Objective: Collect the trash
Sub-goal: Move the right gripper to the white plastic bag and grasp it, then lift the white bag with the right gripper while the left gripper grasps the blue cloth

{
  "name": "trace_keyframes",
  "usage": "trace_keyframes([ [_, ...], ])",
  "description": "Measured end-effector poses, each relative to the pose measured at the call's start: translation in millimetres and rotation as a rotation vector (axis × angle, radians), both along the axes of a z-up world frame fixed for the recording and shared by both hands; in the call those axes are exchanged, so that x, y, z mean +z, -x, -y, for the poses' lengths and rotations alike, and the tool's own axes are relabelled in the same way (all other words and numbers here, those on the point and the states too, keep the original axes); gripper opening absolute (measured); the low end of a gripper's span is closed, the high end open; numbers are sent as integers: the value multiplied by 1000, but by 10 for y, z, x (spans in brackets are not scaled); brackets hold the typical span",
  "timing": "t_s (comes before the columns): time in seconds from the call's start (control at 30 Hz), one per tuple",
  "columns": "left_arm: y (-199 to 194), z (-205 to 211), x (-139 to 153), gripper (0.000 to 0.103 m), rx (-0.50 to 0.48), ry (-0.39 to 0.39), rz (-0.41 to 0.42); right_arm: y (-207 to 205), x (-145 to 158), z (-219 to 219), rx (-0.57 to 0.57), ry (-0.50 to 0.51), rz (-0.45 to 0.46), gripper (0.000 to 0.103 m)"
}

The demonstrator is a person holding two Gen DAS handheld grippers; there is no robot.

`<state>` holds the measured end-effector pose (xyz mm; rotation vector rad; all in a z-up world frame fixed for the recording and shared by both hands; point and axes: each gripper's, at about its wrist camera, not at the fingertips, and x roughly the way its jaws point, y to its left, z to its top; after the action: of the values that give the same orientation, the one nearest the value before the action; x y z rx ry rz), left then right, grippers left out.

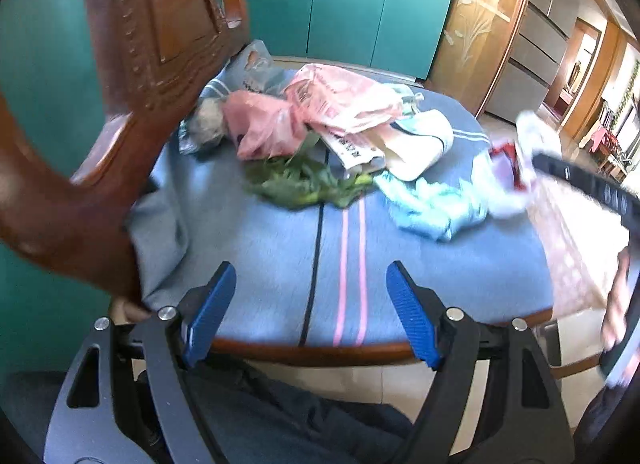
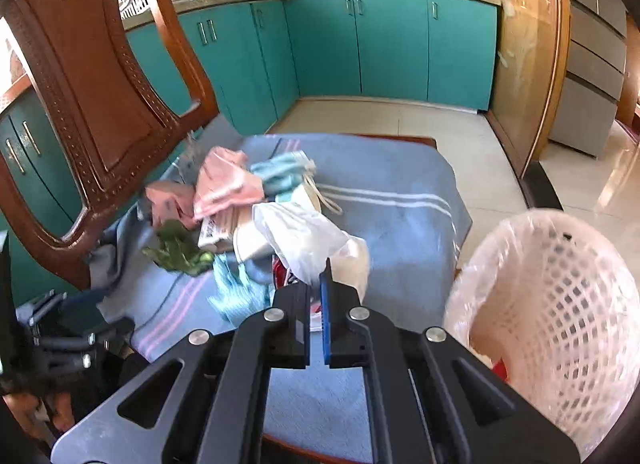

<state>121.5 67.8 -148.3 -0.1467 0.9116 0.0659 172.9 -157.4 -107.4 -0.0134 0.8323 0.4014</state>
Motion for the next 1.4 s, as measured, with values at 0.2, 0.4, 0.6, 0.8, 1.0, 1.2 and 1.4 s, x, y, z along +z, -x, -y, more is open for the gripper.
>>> trace_keyframes([
  [0.2, 5, 17, -8, 78, 6, 2, -6, 22, -37, -74, 52, -30, -4, 5],
  [0.4, 39, -73, -50, 78, 29, 18, -21, 129, -179, -309, 128, -12, -49, 5],
  [0.6, 67, -128, -39, 79, 39, 32, -16, 187, -189, -293, 149, -20, -84, 35],
  [0.8, 76, -123, -86, 80, 37, 42, -23, 273, -42, -90, 99, 19, -28, 60],
  [1.0, 68, -86, -116, 80, 26, 40, -28, 209, 61, 167, 32, 3, -6, 60],
  [1.2, 60, -46, -149, 80, 18, 38, -37, 118, 88, 358, -79, 44, 13, 60],
  [1.4, 46, 14, -191, 80, -1, 36, -46, 169, -38, 281, -32, 94, -11, 59],
])
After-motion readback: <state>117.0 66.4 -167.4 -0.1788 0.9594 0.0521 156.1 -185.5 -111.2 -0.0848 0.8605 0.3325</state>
